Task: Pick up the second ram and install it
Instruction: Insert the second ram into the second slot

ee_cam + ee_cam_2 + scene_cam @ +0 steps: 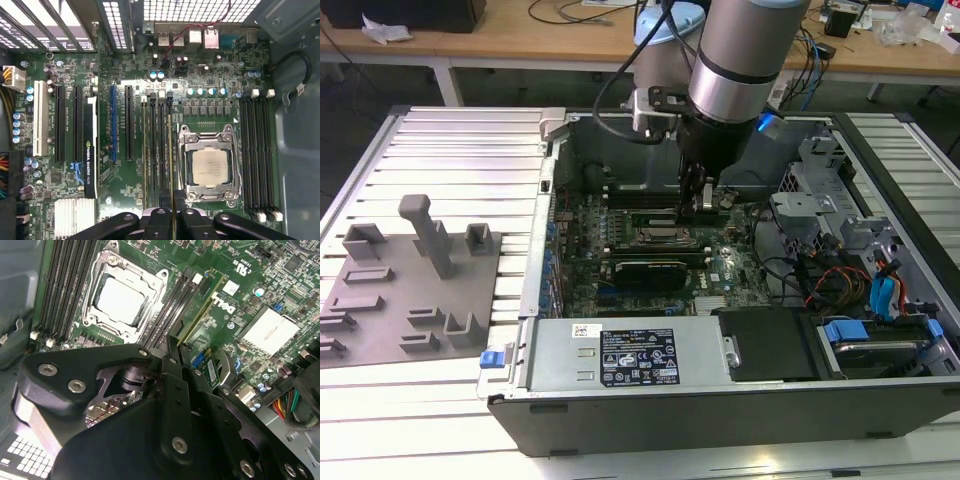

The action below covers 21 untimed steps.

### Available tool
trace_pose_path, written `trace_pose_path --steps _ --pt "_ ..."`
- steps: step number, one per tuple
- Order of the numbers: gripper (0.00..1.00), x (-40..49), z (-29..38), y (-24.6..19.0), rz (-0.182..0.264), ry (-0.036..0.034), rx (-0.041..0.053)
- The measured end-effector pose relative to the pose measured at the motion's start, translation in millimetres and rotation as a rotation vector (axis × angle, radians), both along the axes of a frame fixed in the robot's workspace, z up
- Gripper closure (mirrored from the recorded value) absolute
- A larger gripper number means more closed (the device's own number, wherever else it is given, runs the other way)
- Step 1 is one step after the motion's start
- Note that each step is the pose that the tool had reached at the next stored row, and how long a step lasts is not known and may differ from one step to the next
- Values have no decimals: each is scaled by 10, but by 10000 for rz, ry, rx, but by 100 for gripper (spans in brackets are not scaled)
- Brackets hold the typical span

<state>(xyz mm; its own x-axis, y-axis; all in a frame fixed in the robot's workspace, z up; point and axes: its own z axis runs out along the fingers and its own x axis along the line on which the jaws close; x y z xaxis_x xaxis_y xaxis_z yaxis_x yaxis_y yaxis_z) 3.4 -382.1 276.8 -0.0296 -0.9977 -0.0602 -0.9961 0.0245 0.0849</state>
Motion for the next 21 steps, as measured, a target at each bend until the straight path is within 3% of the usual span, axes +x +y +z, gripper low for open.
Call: trace_pose_path --steps 5,10,18,21 --pt "87 -35 -61 19 2 0 1" --pt "87 -181 -145 1 1 1 -3" --pt "87 -209 -349 -16 -29 0 7" --pt "87 -220 -385 -17 -39 -1 7"
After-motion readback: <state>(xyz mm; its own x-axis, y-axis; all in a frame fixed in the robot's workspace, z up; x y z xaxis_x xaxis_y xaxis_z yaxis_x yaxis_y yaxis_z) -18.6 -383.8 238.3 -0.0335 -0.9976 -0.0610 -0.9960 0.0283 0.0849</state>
